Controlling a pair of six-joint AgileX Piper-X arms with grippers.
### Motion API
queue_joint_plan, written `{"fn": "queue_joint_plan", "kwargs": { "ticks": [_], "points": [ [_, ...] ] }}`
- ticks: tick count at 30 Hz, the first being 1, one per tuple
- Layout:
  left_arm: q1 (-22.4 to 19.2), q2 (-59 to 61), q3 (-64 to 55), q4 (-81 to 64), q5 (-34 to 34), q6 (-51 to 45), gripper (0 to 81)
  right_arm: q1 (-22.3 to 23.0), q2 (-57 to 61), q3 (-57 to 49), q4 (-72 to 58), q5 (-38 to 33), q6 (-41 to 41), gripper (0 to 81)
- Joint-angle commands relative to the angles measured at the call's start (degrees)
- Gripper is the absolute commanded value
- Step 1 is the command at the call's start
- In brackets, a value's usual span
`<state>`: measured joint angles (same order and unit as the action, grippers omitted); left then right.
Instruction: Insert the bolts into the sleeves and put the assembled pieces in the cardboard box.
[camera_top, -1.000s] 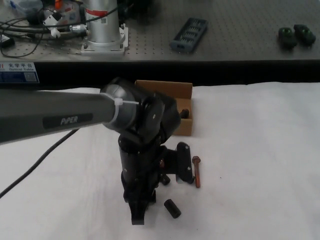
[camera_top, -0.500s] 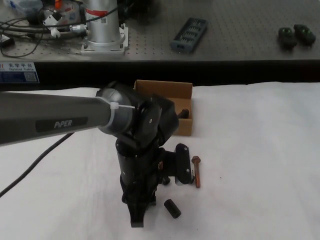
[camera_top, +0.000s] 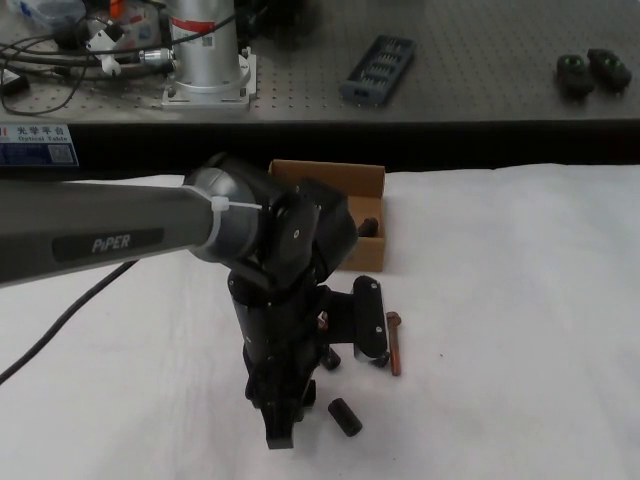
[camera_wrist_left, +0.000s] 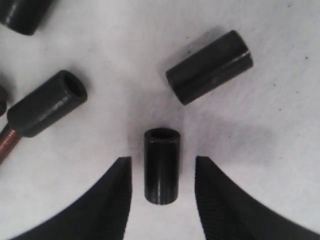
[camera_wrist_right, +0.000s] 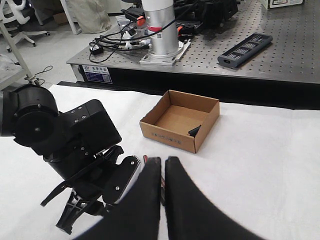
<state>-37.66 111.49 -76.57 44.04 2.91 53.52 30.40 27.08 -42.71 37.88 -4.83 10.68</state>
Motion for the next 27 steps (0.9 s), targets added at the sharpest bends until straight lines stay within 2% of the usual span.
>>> {"fn": "queue_joint_plan", "kwargs": {
  "ticks": [1, 5, 11, 27],
  "points": [
    [0.2, -0.7, 0.1, 0.5, 0.8, -1.0, 35.5, -0.3, -0.4, -0.4, -0.5, 0.0, 0.0, 2.5],
    [0.2, -0.7, 0.1, 0.4, 0.8, -1.0, 34.9, -0.3, -0.4, -0.4, -0.5, 0.0, 0.0, 2.5],
    [0.2, -0.7, 0.1, -0.5, 2.6, -1.0, 27.4, -0.3, -0.4, -0.4, -0.5, 0.0, 0.0, 2.5],
    [0.3, -0.5, 0.1, -1.6, 1.6, -1.0, 27.2, -0.3, -0.4, -0.4, -0.5, 0.0, 1.6, 2.5]
  ]
}}
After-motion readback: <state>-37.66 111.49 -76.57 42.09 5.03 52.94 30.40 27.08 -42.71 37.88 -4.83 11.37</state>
